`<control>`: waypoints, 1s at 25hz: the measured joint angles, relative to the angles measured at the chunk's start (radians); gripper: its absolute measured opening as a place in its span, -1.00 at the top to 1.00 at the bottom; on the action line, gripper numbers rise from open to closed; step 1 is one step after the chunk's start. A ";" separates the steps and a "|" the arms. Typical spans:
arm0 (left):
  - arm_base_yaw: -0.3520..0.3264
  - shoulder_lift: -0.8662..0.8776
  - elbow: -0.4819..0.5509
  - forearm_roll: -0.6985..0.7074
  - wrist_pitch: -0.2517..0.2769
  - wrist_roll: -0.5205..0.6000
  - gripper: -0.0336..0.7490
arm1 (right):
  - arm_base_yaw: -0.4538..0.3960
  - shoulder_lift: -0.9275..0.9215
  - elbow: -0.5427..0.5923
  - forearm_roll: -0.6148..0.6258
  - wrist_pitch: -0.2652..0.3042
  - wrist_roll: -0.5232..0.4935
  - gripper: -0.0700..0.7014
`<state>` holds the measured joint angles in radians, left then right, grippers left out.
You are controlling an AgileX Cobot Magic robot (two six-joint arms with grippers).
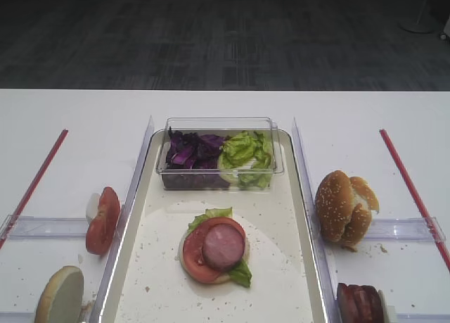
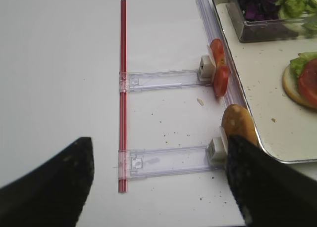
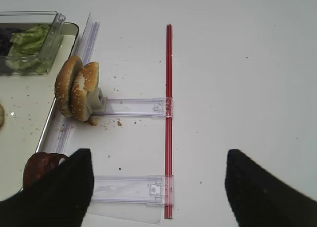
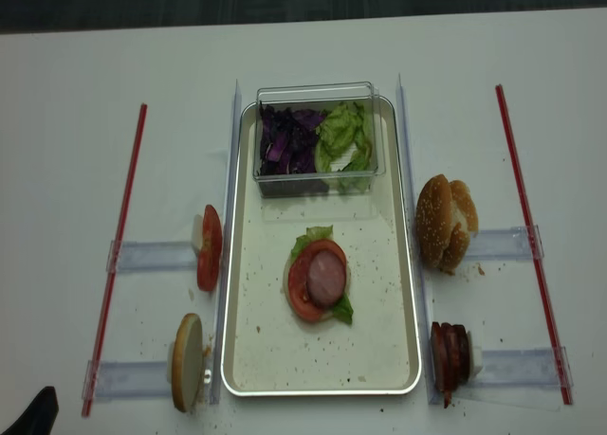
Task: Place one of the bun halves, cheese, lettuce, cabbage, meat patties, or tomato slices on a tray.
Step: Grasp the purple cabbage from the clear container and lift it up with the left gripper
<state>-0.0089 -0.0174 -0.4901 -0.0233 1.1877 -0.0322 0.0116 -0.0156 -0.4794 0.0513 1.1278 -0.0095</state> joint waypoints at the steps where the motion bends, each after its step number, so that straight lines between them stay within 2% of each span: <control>1: 0.000 0.000 0.000 0.000 0.000 0.000 -0.39 | 0.000 0.000 0.000 0.000 0.000 0.000 -0.66; 14: 0.000 0.000 0.000 0.000 0.000 0.000 -0.39 | 0.000 0.000 0.000 0.000 0.000 0.000 -0.66; 18: 0.000 0.000 -0.002 -0.009 -0.011 0.040 -0.39 | 0.000 0.000 0.000 0.000 0.000 0.000 -0.66; 21: 0.000 0.000 -0.016 -0.016 -0.074 0.050 -0.39 | 0.000 0.000 0.000 0.000 0.000 0.000 -0.66; 25: 0.000 0.107 -0.040 -0.065 -0.202 0.066 -0.39 | 0.000 0.000 0.000 0.000 0.000 0.000 -0.66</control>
<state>-0.0089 0.0896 -0.5297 -0.0887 0.9861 0.0335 0.0116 -0.0156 -0.4794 0.0513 1.1278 -0.0095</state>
